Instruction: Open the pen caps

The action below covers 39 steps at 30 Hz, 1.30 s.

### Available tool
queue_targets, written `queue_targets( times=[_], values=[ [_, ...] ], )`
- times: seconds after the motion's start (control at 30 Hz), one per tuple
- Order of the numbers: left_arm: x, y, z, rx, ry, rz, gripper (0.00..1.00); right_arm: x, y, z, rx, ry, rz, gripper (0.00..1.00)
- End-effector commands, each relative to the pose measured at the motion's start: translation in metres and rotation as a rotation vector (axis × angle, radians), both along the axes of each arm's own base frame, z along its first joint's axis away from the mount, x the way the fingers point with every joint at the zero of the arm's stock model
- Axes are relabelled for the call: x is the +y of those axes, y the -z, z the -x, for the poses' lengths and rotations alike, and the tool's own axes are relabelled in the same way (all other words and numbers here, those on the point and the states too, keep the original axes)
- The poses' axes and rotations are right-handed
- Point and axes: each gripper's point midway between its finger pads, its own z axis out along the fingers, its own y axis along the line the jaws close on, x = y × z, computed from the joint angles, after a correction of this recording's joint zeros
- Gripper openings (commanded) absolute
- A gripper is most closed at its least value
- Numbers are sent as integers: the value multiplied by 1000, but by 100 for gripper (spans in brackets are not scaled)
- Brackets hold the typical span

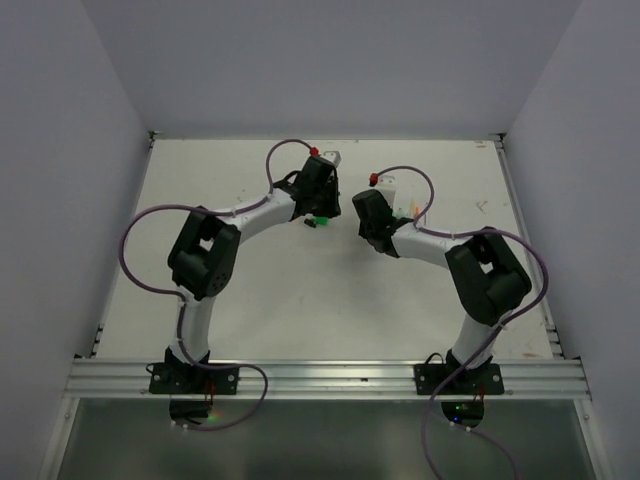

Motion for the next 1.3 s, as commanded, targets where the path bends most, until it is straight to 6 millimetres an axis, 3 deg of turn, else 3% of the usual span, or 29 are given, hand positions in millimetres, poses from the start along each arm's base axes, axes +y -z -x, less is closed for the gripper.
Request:
queue_targets(
  times=[0.0, 0.23, 0.37, 0.53, 0.67, 0.9, 1.13, 1.23, 1.27],
  values=[
    [0, -3, -14, -63, -33, -72, 0, -1, -13, -21, -36, 37, -12, 0],
    [-6, 18, -15, -65, -40, -109, 0, -6, 10, -31, 12, 42, -5, 8],
    [-7, 32, -16, -59, -49, -132, 0, -8, 22, -29, 59, 32, -8, 19],
    [-3, 38, -18, -62, -65, -155, 5, -6, 25, -29, 70, 20, -19, 35],
    [-3, 44, -19, -59, -66, -161, 11, -5, 18, -27, 61, 8, -31, 39],
    [-3, 47, -22, -66, -66, -167, 26, -3, -17, -18, 2, -24, -87, 40],
    [-1, 46, -25, -78, -77, -174, 33, -6, -50, -8, -68, -43, -132, 41],
    [-3, 33, -26, -95, -77, -153, 35, -12, -72, -1, -113, -46, -144, 44],
    [-5, 21, -26, -107, -74, -135, 36, -13, -89, 1, -149, -47, -159, 45]
  ],
)
